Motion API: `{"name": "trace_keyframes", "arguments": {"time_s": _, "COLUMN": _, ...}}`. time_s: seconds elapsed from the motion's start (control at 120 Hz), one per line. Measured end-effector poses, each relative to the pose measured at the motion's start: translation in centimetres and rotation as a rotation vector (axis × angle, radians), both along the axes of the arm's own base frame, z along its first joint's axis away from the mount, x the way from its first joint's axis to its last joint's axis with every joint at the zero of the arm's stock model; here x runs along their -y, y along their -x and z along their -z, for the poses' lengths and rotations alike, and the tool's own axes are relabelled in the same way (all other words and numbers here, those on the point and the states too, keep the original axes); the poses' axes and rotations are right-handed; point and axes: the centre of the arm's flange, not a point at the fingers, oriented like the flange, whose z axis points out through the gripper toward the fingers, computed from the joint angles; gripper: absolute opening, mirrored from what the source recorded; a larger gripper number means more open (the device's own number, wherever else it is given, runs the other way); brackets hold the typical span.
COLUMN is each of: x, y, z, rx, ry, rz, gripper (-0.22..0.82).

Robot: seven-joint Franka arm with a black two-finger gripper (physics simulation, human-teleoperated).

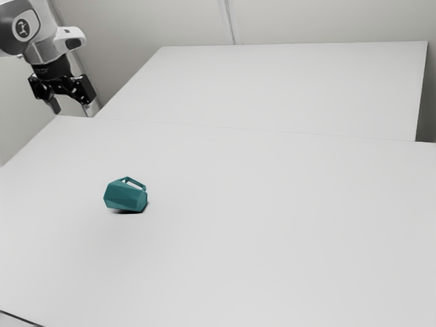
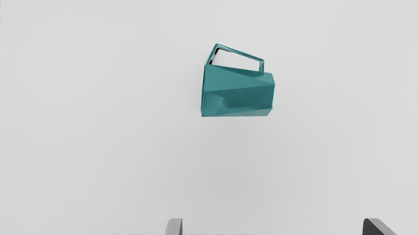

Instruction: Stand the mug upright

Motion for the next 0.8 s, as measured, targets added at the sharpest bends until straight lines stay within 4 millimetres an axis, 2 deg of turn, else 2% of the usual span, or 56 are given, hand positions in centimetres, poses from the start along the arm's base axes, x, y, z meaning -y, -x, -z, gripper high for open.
{"name": "trace_keyframes", "arguments": {"time_s": 0.25, "x": -0.7, "y": 1.2, "z": 1.4, "rx": -0.035, "ry": 0.032, "rz": -0.065, "gripper": 0.6}}
{"name": "trace_keyframes", "arguments": {"time_s": 0.367, "x": -2.8, "y": 2.6, "z": 2.9, "rx": -0.082, "ry": 0.087, "rz": -0.135, "gripper": 0.6}}
{"name": "trace_keyframes", "arguments": {"time_s": 0.567, "x": -7.4, "y": 4.2, "z": 7.0, "rx": -0.12, "ry": 0.268, "rz": -0.218, "gripper": 0.6}}
{"name": "trace_keyframes", "arguments": {"time_s": 0.8, "x": -11.9, "y": 2.6, "z": 14.7, "rx": -0.156, "ry": 0.479, "rz": -0.202, "gripper": 0.6}}
